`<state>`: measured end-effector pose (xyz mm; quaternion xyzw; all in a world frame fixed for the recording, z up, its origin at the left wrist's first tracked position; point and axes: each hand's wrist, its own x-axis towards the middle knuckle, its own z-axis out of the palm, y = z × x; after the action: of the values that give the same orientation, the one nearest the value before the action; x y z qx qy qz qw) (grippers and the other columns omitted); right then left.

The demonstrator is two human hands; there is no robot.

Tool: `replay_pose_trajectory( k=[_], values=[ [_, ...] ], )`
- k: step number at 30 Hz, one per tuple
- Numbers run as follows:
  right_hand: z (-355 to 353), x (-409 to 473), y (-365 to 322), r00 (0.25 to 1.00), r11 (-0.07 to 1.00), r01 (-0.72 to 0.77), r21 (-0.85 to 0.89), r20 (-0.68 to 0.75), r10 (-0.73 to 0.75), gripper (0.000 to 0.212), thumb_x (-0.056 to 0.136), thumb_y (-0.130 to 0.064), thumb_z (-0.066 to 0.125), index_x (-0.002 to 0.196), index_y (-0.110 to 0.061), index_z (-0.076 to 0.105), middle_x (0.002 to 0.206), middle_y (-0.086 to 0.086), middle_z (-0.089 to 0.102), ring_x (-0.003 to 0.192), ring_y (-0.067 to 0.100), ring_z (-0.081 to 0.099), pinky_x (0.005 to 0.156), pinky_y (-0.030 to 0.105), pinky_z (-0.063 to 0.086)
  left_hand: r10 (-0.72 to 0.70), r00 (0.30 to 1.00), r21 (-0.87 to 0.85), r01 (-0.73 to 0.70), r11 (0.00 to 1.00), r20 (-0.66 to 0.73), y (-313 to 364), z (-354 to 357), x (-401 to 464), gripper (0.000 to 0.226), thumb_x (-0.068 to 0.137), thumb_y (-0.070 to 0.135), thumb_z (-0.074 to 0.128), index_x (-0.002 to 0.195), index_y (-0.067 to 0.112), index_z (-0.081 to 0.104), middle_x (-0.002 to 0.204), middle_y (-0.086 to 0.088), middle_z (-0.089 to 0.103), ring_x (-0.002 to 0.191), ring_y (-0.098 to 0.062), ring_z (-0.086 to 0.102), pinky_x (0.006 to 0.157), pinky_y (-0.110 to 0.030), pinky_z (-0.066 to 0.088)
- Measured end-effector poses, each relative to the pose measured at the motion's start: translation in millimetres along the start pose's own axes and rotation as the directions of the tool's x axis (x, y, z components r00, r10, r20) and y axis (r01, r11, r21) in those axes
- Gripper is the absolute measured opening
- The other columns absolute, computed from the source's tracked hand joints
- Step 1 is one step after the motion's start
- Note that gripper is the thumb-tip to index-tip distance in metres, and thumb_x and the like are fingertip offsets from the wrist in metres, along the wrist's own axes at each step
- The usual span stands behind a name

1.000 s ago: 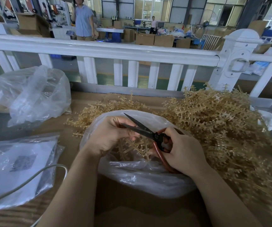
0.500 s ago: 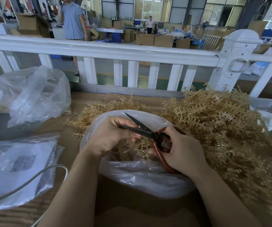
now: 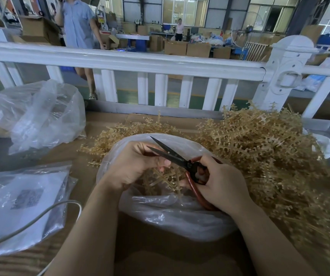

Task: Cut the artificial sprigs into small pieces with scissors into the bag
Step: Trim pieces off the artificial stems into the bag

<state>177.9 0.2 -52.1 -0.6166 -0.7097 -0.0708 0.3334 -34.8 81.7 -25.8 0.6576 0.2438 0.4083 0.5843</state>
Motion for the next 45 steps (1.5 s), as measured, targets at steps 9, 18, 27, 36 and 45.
replay_pose_trajectory(
  k=[9, 18, 27, 36, 45],
  values=[
    [-2, 0, 2, 1.000, 1.000, 0.004, 0.018, -0.001, -0.004, 0.073, 0.075, -0.096, 0.032, 0.090, -0.029, 0.059, 0.063, -0.021, 0.055, 0.055, -0.002, 0.048, 0.054, 0.006, 0.030, 0.009, 1.000, 0.012, -0.009, 1.000, -0.002, -3, 0, 1, 0.010, 0.071, 0.000, 0.075, 0.081, 0.003, 0.076, 0.080, -0.017, 0.072, 0.067, -0.025, 0.063, 0.066, -0.031, 0.056],
    [-1, 0, 6, 1.000, 1.000, 0.009, 0.007, -0.029, -0.009, 0.062, 0.075, -0.087, 0.047, 0.085, -0.027, 0.060, 0.060, -0.020, 0.053, 0.052, 0.000, 0.049, 0.052, 0.009, 0.030, 0.038, 0.999, 0.012, -0.038, 0.999, 0.024, -6, -1, 3, 0.014, 0.072, 0.003, 0.076, 0.081, 0.013, 0.079, 0.080, -0.010, 0.074, 0.066, -0.021, 0.064, 0.067, -0.030, 0.057],
    [1, 0, 4, 0.999, 0.997, -0.031, 0.070, 0.015, 0.030, 0.082, 0.072, -0.098, 0.033, 0.099, -0.029, 0.067, 0.072, -0.017, 0.066, 0.063, 0.000, 0.059, 0.055, 0.011, 0.041, -0.038, 0.999, -0.093, 0.040, 0.995, 0.022, -9, -3, 5, 0.013, 0.075, 0.006, 0.073, 0.087, 0.002, 0.072, 0.078, -0.012, 0.072, 0.064, -0.019, 0.064, 0.065, -0.027, 0.055],
    [6, 1, 5, 0.980, 0.962, -0.198, 0.187, 0.034, 0.195, 0.029, 0.076, -0.066, 0.069, 0.083, -0.041, 0.054, 0.075, -0.018, 0.065, 0.072, -0.001, 0.064, 0.062, 0.027, 0.055, -0.152, 0.986, -0.261, 0.131, 0.956, -0.064, -1, 0, 5, 0.013, 0.082, 0.010, 0.062, 0.090, 0.003, 0.055, 0.073, -0.011, 0.070, 0.060, -0.017, 0.064, 0.056, -0.029, 0.052],
    [10, 4, 6, 0.953, 0.847, -0.301, 0.438, 0.113, 0.280, 0.025, 0.082, -0.033, 0.083, 0.078, -0.040, 0.060, 0.078, -0.025, 0.069, 0.073, -0.005, 0.066, 0.062, 0.010, 0.046, -0.239, 0.967, -0.422, 0.181, 0.888, -0.089, 3, 9, 9, 0.017, 0.077, 0.012, 0.065, 0.090, 0.007, 0.056, 0.078, -0.013, 0.073, 0.064, -0.019, 0.071, 0.047, -0.025, 0.054]
  ],
)
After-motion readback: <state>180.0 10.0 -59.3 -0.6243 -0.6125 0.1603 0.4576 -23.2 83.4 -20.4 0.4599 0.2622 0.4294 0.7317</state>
